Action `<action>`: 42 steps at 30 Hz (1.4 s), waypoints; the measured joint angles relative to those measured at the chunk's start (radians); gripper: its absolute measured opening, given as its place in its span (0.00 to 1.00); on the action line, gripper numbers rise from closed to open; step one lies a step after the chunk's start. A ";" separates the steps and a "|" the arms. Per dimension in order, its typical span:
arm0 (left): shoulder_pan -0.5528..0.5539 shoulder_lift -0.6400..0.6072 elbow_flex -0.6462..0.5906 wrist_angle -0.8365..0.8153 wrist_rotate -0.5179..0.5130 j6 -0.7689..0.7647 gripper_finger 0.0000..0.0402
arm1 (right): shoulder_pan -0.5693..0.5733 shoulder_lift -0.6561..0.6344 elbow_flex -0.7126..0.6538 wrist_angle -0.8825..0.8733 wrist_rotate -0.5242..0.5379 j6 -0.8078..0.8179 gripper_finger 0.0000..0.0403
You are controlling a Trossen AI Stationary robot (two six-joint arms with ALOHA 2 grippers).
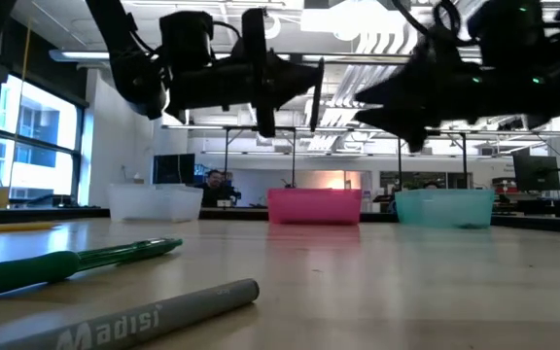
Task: Sort crayons/erasers/pens/pencils in bins
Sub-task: Put the black pen into the red bin
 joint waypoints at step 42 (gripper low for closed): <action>-0.086 -0.024 0.003 -0.039 0.023 0.215 0.24 | 0.000 0.072 0.300 -0.251 0.013 -0.036 0.07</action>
